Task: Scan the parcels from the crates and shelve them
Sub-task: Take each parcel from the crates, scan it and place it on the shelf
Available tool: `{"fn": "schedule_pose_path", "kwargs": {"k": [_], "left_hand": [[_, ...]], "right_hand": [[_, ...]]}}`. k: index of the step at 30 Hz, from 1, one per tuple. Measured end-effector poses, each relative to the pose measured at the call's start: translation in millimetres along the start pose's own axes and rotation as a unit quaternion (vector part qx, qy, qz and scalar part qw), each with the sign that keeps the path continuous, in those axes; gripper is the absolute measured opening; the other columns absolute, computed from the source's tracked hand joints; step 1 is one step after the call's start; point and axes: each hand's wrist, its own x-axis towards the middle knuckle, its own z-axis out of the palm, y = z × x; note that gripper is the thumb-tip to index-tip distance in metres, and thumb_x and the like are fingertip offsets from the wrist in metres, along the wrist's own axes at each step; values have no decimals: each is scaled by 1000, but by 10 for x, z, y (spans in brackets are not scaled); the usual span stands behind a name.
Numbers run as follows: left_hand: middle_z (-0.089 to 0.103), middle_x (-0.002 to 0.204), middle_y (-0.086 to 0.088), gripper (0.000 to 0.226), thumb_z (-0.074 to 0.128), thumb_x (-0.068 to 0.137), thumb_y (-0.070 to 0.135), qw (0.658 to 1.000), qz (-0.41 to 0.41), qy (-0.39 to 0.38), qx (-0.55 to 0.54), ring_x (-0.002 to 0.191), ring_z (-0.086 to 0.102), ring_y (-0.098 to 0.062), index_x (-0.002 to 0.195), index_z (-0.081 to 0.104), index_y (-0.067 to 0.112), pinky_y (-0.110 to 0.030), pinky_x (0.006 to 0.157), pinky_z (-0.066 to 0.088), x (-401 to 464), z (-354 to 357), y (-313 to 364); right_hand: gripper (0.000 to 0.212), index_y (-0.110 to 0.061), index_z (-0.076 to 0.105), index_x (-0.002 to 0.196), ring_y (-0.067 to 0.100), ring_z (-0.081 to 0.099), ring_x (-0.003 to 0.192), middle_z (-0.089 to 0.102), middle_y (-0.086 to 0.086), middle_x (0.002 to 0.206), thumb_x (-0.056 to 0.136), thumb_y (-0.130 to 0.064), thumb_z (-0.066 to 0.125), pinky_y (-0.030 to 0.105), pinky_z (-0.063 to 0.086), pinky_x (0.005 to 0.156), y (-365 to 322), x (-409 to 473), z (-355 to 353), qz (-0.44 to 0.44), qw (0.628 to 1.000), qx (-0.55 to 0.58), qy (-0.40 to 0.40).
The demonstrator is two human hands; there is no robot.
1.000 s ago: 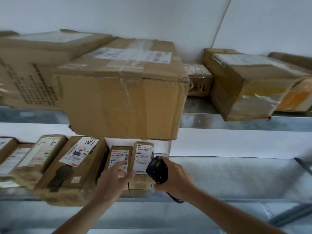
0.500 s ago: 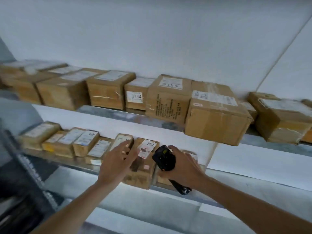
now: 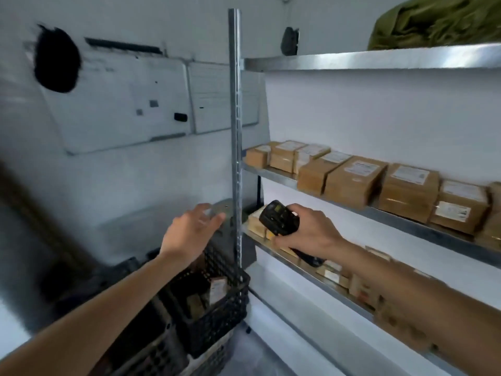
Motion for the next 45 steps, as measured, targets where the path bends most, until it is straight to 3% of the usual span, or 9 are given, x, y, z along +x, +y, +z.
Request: {"fn": "schedule_pose_path", "kwargs": {"k": [8,12,15,21,28,30,34,41,45], "left_hand": [[70,124,-2,62,56,91,65,995,-93,31,23,111,67,-22,138,58,26,-38,96,52,501,-552,-1218],[67,130,-4,63,56,91,64,991,-119,29,45,115,65,-23,139,58,24,-35,97,48,974,-333,-1805],[65,132,-3,62,56,92,62,989,-140,17,49,121,62,-23,140,57,23,-34,97,46,1418,-59,-2266],[66,131,1,67,54,90,68,979,-202,-24,26,116,64,-19,142,55,25,-37,98,53,2156,604,-3258],[61,136,5,68,52,93,66,961,-257,-98,9,120,61,-17,148,48,27,-36,97,54,2651,1415,-4346],[60,137,6,70,52,93,66,958,-260,-120,2,121,60,-16,149,46,26,-35,99,53,2793,1654,-4644],[60,138,4,66,54,94,63,948,-273,-165,-21,120,61,-16,148,47,26,-37,101,53,3105,2089,-5220],[54,145,3,70,55,95,59,930,-300,-207,-33,116,59,-15,153,39,25,-32,99,50,3432,2823,-5904],[50,149,2,72,58,95,56,924,-306,-225,-39,129,54,-19,155,36,25,-37,107,47,3569,3215,-6068]], "right_hand": [[63,-32,62,112,10,68,87,70,-12,97,62,-63,84,38,60,80,-971,1016,948,-52,997,-5,-65],[87,-32,59,125,17,70,97,72,-9,110,52,-76,74,41,60,84,-961,1693,1539,-50,995,-13,-86],[97,-23,46,149,21,65,116,66,-2,131,69,-65,83,39,56,94,-827,2261,1978,-37,993,-18,-107],[69,-33,60,120,13,68,88,70,-13,99,64,-67,79,40,61,80,-390,3264,2925,21,990,-23,-140],[90,-40,49,141,19,69,104,68,-11,123,61,-72,76,31,57,75,183,4023,4182,74,976,-25,-202],[81,-37,56,133,18,68,104,69,-12,118,62,-69,78,33,57,80,327,4166,4507,100,972,-21,-211],[36,-33,64,98,1,65,78,71,-15,85,73,-48,85,33,58,77,548,4383,5057,151,963,6,-221],[41,-36,62,96,6,65,85,69,-17,89,66,-53,84,34,56,78,986,4646,5803,187,962,42,-193],[44,-39,61,95,5,66,83,70,-15,87,61,-61,78,37,58,77,1206,4755,6059,198,960,62,-188]]}}
